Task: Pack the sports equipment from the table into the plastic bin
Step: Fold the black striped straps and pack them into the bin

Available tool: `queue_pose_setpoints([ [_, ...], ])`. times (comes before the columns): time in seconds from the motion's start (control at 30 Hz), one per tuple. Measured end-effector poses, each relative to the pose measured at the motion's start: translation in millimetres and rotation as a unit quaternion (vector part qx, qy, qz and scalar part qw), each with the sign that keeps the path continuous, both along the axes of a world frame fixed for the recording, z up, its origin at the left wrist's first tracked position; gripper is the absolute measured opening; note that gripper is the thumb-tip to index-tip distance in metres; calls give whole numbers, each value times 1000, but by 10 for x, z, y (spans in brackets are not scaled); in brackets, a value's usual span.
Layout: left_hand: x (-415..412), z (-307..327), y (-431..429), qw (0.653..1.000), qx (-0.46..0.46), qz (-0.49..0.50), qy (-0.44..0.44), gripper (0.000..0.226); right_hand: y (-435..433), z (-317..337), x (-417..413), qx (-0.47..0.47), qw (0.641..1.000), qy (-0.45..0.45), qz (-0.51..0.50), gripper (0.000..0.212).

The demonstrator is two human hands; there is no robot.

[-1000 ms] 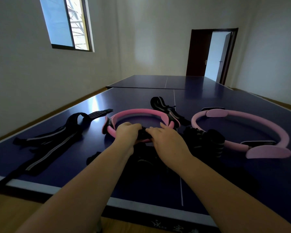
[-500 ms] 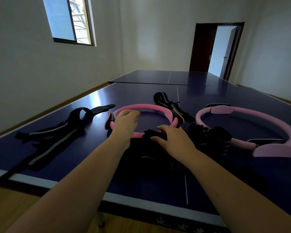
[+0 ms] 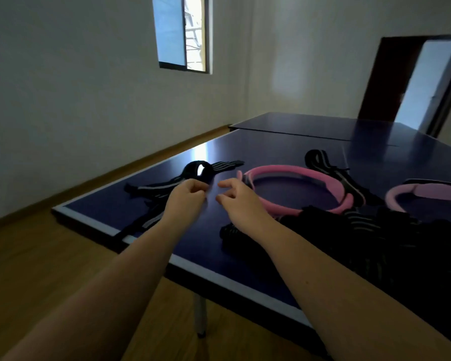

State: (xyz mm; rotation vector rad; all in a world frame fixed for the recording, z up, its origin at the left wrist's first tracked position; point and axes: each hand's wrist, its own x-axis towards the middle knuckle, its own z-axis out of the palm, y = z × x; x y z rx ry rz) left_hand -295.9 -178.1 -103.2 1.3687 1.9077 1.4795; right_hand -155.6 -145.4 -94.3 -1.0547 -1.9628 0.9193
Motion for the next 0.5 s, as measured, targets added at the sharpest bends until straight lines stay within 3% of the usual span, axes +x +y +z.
queue_pose_setpoints([
  [0.07,-373,-129,-22,992,-79,35,90,25,2,-101,-246,-13,1000,-2,6,30],
  [0.17,-804,-334,-66,952,-194,60,230,35,-14,-239,-530,-41,999,-1,17,32],
  [0.27,-971,-479,-68,915,-274,67,289,50,-27,-357,-728,-74,997,-6,29,37],
  [0.5,-1030,-566,-29,872,-259,86,406,25,-2,-522,-916,-84,996,3,27,32],
])
